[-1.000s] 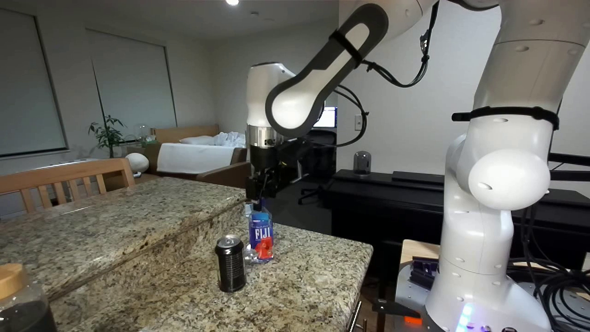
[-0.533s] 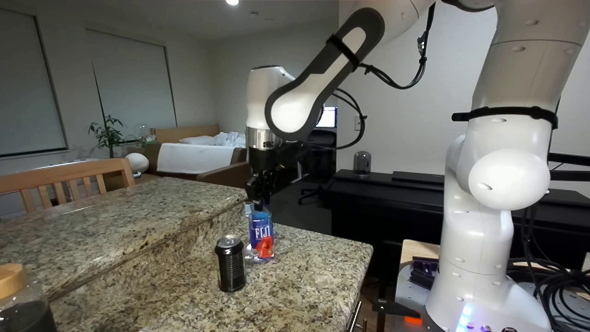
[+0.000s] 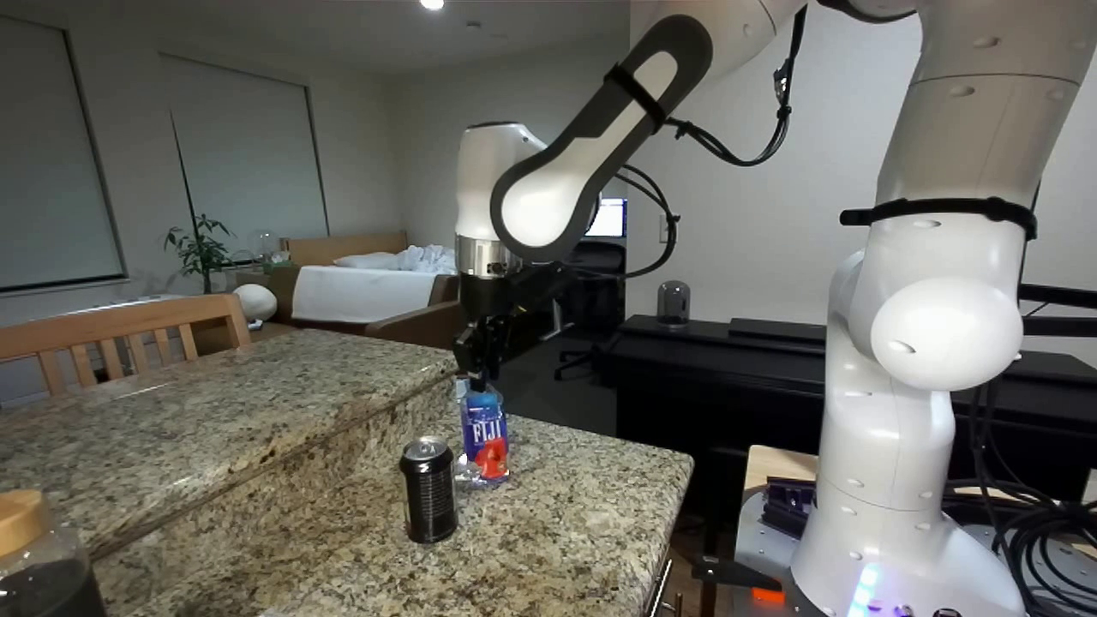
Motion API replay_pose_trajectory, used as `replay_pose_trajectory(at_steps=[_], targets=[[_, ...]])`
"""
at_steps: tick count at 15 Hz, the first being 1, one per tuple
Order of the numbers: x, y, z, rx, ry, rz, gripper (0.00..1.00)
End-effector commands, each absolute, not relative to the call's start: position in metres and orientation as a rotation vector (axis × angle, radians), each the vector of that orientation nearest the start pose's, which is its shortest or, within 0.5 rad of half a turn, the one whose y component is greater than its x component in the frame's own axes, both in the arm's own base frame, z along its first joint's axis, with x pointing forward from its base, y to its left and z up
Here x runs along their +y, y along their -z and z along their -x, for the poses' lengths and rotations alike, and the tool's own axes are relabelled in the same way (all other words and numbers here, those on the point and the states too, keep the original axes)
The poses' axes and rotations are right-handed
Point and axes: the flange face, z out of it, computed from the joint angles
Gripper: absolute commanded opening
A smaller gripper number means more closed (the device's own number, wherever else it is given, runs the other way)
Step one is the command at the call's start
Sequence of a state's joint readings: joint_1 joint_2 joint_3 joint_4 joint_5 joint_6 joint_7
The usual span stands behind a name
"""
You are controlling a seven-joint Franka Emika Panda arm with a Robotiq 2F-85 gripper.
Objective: Put the blue bottle on the soda can
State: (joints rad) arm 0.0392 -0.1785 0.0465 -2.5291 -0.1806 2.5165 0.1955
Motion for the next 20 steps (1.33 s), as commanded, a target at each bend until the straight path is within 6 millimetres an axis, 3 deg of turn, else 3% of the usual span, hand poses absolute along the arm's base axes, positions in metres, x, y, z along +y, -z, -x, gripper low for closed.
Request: replay_pose_trajectory(at_steps=[1, 11, 20], targets=[[0.046, -0.364, -0.456, -0.07, 0.328, 3.238, 0.15], [0.057, -0.404, -0.445, -0.089, 0.375, 3.23, 0.14], [0.093, -0.474, -0.438, -0.158, 0.307, 3.21, 0.15]])
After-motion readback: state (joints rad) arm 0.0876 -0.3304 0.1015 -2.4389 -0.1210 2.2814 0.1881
